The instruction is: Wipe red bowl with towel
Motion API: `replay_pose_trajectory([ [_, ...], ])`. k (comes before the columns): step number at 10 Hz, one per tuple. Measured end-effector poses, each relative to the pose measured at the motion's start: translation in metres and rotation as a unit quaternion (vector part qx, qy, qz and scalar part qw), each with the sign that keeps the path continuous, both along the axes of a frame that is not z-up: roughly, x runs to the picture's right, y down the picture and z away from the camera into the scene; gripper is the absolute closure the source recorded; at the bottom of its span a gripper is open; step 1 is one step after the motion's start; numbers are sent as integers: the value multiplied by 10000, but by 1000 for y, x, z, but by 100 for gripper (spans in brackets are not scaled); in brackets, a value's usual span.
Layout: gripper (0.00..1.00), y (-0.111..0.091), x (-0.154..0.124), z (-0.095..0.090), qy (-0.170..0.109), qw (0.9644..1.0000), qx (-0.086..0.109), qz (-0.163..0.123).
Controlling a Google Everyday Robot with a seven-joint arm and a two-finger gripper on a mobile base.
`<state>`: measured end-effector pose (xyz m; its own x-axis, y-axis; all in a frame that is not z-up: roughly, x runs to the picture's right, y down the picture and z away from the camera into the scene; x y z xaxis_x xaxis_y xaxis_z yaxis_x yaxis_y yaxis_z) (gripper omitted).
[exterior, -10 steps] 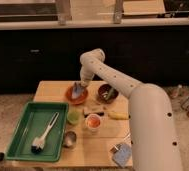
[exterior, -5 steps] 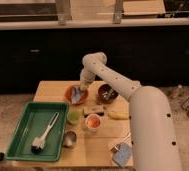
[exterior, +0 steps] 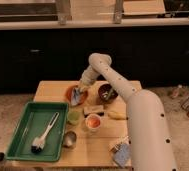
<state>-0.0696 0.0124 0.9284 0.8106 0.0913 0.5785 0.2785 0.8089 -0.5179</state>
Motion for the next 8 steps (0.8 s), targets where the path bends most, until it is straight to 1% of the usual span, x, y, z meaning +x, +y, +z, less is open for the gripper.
replay_pose_trajectory([
  [2,96,4,-1,2,-105,9999,-91,-9],
  [3,96,5,-4,2,-135,9999,-104,-16],
  [8,96,7,-2,7,-103,9998,-138,-57],
])
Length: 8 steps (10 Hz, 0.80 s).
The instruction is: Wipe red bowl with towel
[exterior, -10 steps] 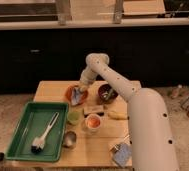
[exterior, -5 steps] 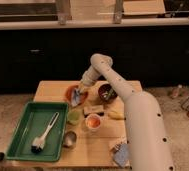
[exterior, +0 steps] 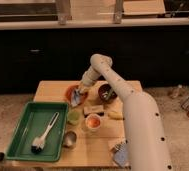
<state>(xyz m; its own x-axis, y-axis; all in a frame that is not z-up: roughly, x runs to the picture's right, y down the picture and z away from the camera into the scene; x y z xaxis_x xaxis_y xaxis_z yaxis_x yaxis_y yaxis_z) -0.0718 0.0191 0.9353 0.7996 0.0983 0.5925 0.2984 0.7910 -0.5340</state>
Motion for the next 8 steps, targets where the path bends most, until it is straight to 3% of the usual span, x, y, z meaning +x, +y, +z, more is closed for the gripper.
replay_pose_trajectory([
  [4,96,-18,13,12,188,9996,127,137],
  [8,96,-41,4,24,116,9993,273,208],
])
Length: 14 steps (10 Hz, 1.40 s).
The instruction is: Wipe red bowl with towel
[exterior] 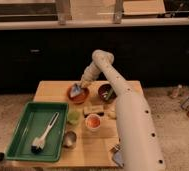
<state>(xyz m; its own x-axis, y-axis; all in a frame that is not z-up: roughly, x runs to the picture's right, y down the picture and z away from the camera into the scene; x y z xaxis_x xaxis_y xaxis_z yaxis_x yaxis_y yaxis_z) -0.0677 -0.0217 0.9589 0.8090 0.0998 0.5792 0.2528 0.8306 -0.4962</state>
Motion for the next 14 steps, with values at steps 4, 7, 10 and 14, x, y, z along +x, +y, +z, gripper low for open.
replay_pose_trajectory([
  [4,96,6,-39,7,-387,9992,-85,-90],
  [7,96,18,-43,-4,-558,9982,-134,-153],
  [10,96,29,-34,-21,-577,9981,-180,-140],
  [14,96,39,-6,-29,-321,9990,-310,-76],
])
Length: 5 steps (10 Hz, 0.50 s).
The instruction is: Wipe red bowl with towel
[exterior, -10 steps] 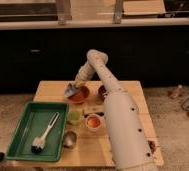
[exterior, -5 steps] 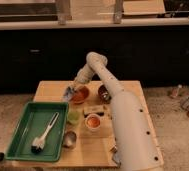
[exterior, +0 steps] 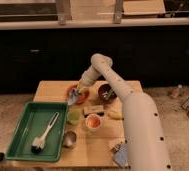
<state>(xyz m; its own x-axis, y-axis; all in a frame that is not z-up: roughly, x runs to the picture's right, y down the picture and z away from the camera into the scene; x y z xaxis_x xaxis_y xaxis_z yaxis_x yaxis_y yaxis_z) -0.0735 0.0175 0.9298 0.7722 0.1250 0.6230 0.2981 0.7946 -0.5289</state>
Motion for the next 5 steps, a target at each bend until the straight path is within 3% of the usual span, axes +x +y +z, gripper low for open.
replay_pose_trajectory([
  [5,96,-20,24,5,358,9989,162,244],
])
